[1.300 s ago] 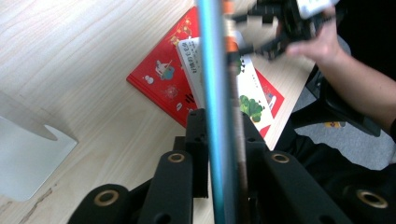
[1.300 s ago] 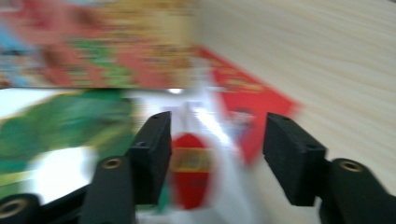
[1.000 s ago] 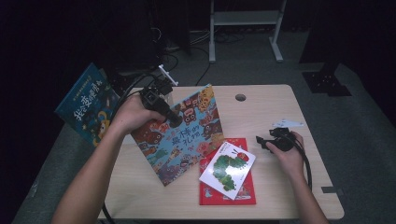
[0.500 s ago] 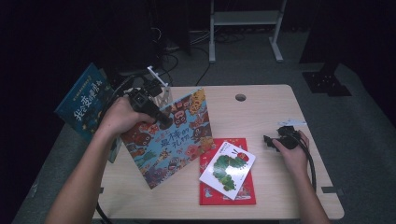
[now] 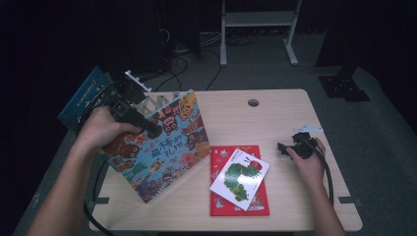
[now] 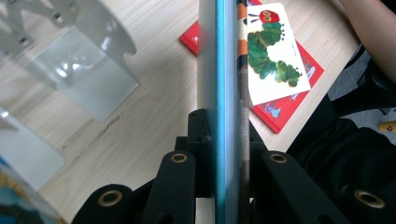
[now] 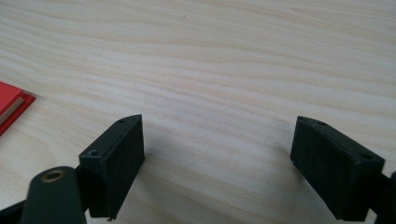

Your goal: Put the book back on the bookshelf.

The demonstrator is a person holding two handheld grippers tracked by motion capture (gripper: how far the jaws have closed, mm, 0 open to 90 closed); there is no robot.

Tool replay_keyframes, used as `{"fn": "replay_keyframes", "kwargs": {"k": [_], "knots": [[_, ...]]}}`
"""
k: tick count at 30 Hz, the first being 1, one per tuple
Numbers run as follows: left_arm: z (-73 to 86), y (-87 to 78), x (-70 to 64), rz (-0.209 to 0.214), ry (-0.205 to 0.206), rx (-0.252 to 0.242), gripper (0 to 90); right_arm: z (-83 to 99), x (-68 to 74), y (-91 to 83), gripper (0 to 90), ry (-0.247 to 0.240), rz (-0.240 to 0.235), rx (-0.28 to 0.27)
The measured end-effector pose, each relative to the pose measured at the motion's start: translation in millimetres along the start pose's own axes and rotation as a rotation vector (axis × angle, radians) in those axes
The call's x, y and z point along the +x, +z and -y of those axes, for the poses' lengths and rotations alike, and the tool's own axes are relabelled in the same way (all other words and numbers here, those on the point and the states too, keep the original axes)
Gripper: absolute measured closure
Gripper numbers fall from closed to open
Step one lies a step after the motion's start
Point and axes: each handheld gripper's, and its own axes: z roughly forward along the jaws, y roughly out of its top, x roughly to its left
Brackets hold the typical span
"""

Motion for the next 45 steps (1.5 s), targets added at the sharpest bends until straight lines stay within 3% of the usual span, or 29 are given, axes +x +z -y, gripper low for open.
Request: {"fn": "replay_keyframes", "kwargs": {"k": [20,37,45], "knots": [[62.3,-37.3,25.6,-0.057,-0.13,-0.046,80.4,-0.1,-1.5,0.1,16.5,-0.005,-0.006,0.0],[109.3,-65.9,38.5,-0.153,-0.309,-0.085,80.5,-0.3,-2.6,0.4,16.8,-0.001,-0.001,-0.001],[124.2,-76.9,53.0,-0.204,-0.4,-0.12,80.5,-0.3,-3.0,0.5,16.8,-0.004,0.0,-0.002]]}}
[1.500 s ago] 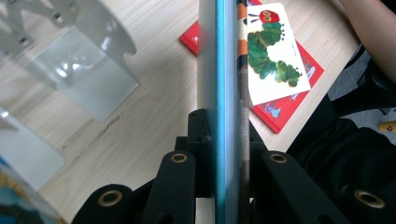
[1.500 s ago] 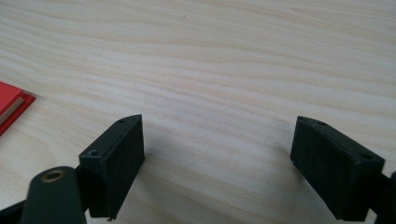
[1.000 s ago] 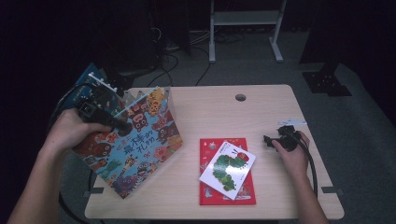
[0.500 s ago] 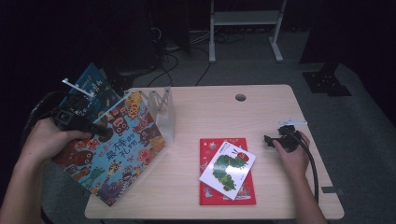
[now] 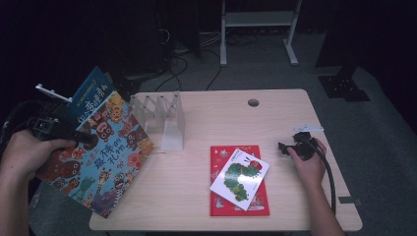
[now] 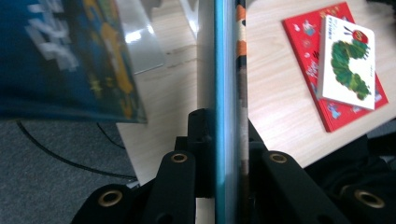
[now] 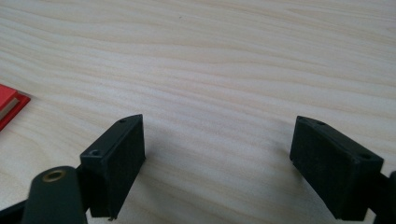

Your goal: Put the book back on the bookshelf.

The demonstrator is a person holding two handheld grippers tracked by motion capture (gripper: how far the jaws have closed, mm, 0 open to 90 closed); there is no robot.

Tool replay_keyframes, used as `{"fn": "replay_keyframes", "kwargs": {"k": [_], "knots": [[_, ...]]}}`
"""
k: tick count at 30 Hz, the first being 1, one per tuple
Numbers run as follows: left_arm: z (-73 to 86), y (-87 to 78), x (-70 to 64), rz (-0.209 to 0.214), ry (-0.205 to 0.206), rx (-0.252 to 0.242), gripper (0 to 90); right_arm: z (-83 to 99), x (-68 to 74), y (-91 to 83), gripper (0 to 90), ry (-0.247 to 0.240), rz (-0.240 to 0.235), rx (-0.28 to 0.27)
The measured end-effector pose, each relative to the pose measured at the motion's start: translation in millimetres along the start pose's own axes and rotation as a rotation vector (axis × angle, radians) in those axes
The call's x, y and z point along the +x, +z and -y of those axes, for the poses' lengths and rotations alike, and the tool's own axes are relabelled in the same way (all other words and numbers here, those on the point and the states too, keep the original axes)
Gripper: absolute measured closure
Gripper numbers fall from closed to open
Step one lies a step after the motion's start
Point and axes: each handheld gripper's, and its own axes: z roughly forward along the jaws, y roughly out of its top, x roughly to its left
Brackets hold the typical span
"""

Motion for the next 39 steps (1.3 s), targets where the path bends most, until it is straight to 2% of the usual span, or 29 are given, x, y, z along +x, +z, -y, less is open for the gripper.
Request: {"fn": "replay_keyframes", "kwargs": {"k": [7,11,15,21,25,31,39], "knots": [[-1.1,-0.9,14.9,-0.046,-0.078,-0.023,80.5,-0.1,0.3,-0.1,16.8,0.004,0.0,0.001],[-5.7,1.9,15.8,-0.09,-0.094,-0.027,80.3,-0.1,0.3,-0.1,16.8,0.003,0.0,0.001],[-11.4,5.0,17.6,-0.115,-0.113,-0.033,80.4,-0.1,0.3,-0.1,16.8,0.003,0.0,0.001],[-22.7,10.2,12.8,-0.154,-0.127,-0.045,80.5,-0.1,0.3,-0.1,16.8,0.003,0.0,0.001],[-26.5,11.1,13.3,-0.151,-0.146,-0.059,80.5,-0.1,0.3,-0.1,16.8,0.003,0.0,0.001],[-37.9,17.0,13.5,-0.156,-0.156,-0.045,80.5,-0.1,0.3,-0.1,16.8,0.003,0.0,0.001],[-57.4,32.7,11.4,-0.18,-0.164,-0.019,80.5,-0.1,0.3,-0.1,16.8,0.003,0.0,0.001]]}}
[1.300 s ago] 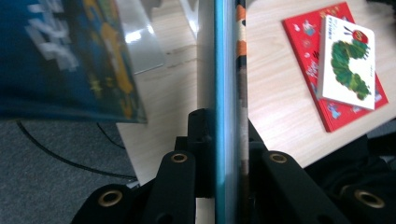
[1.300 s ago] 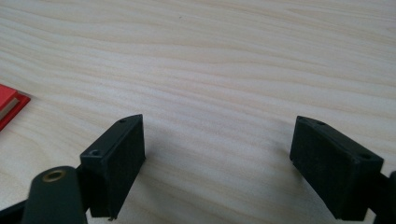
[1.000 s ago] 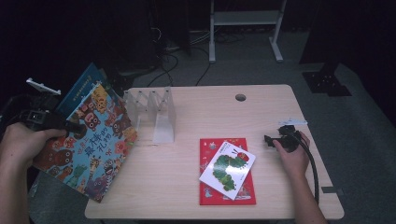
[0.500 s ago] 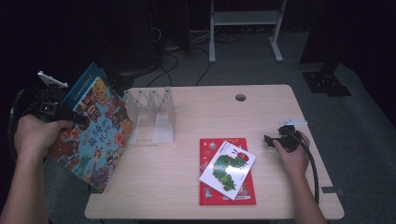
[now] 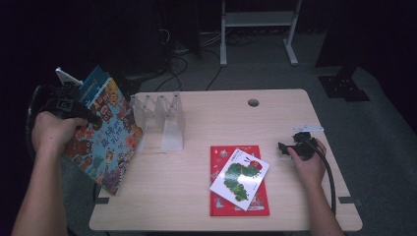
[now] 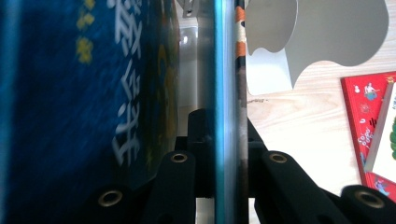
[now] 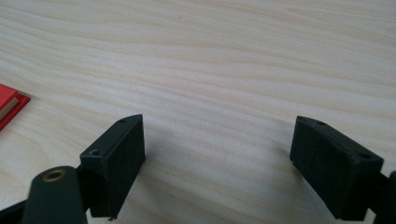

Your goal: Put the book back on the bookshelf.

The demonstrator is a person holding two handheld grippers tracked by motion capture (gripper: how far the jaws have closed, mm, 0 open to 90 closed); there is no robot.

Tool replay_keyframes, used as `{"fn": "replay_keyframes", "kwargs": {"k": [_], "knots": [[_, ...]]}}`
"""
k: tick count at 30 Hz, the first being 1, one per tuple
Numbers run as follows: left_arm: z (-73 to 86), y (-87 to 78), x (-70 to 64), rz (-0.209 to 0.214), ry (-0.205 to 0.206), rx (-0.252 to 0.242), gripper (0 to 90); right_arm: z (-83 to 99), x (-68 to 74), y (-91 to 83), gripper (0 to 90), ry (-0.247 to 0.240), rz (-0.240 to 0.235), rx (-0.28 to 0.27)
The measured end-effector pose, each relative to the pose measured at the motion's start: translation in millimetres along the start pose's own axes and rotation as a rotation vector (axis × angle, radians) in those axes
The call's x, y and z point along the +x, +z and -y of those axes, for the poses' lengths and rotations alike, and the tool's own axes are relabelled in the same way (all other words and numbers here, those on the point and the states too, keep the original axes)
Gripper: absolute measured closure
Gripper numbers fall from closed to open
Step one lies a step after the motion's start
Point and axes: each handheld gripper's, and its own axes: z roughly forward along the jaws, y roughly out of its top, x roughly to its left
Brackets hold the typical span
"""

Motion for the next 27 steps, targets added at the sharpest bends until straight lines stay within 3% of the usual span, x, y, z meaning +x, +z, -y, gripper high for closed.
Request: {"fn": "replay_keyframes", "kwargs": {"k": [15,27], "knots": [[-31.5,28.0,-5.8,-0.035,-0.039,0.006,80.4,0.0,0.1,0.0,16.8,-0.001,0.0,0.0],[-31.3,32.9,1.0,-0.032,-0.039,-0.019,80.2,0.1,0.4,-0.1,16.9,-0.002,-0.001,0.0]]}}
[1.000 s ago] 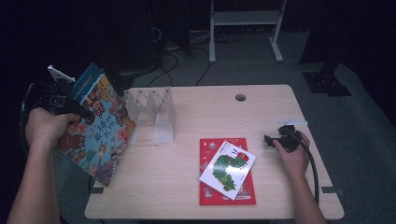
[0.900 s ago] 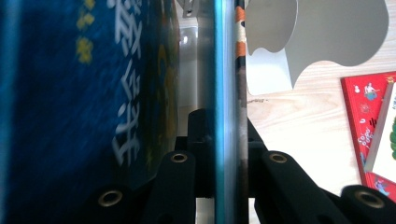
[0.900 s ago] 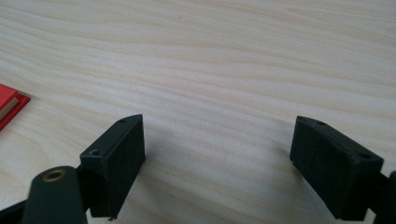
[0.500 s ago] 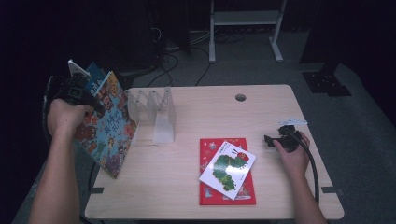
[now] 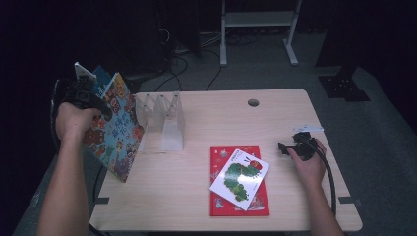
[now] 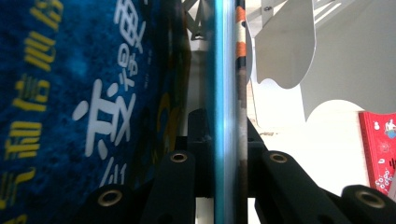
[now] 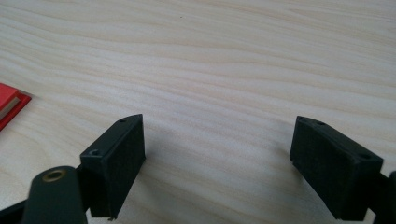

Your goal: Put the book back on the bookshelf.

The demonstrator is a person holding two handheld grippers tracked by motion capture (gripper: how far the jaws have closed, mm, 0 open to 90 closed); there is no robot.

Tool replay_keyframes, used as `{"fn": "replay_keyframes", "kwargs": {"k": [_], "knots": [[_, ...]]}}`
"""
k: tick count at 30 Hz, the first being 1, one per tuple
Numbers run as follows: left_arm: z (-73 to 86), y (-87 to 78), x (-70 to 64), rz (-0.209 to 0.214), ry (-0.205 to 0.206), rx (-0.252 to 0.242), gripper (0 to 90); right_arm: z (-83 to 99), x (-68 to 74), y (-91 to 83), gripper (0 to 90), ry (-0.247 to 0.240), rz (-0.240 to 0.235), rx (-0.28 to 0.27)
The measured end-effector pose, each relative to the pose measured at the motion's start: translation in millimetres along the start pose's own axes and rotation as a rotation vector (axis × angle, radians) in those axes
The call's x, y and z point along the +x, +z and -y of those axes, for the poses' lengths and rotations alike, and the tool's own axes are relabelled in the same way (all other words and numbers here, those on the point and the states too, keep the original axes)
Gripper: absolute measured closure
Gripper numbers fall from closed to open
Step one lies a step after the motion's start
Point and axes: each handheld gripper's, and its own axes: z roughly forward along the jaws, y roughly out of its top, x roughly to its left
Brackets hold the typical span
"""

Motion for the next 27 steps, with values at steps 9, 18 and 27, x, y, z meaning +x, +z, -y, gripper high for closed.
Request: {"fn": "replay_keyframes", "kwargs": {"k": [9,18,27], "knots": [[1.3,-22.1,-2.2,0.019,0.025,-0.055,76.1,0.1,0.1,-0.1,16.9,0.0,0.0,0.0],[2.6,-35.7,0.1,0.035,0.033,-0.094,78.5,0.0,0.1,0.0,16.8,0.0,0.0,0.0],[5.2,-45.9,-0.3,-0.004,0.055,-0.162,78.8,0.0,0.1,-0.1,16.9,0.0,0.0,0.0]]}}
